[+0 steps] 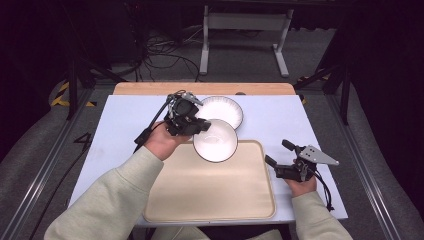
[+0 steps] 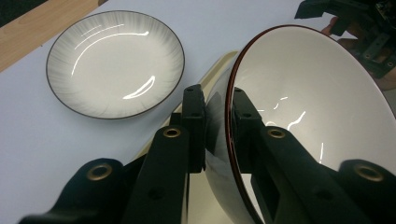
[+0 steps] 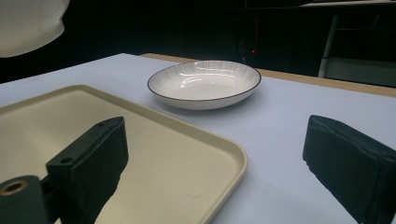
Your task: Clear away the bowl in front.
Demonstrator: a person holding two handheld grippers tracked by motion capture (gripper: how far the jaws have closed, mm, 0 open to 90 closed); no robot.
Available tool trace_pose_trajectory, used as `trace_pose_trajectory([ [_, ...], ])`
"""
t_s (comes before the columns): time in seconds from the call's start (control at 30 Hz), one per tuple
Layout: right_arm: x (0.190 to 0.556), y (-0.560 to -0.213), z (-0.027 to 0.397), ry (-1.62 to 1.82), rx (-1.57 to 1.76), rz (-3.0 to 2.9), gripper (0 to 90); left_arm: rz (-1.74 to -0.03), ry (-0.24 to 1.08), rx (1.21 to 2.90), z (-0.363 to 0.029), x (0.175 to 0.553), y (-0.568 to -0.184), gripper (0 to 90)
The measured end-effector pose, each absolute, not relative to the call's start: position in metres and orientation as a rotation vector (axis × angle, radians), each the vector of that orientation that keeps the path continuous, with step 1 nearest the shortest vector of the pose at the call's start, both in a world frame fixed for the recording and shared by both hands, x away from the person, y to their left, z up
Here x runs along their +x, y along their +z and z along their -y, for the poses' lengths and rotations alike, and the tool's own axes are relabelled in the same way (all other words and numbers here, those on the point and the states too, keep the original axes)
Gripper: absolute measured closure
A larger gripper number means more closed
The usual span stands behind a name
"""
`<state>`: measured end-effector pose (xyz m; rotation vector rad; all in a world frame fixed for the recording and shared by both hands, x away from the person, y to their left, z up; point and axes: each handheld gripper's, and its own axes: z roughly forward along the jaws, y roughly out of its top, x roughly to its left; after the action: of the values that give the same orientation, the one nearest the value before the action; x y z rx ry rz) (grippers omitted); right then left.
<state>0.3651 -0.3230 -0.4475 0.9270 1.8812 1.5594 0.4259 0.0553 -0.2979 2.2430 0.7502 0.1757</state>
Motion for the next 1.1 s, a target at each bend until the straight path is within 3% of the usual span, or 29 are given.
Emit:
trace_pose_trajectory([
  [1.1, 0.365, -0.448, 0.323, 1.564, 0.926, -1.884, 7.0, -0.732, 0.075, 2.304, -0.055, 0.409, -0.352, 80.2],
])
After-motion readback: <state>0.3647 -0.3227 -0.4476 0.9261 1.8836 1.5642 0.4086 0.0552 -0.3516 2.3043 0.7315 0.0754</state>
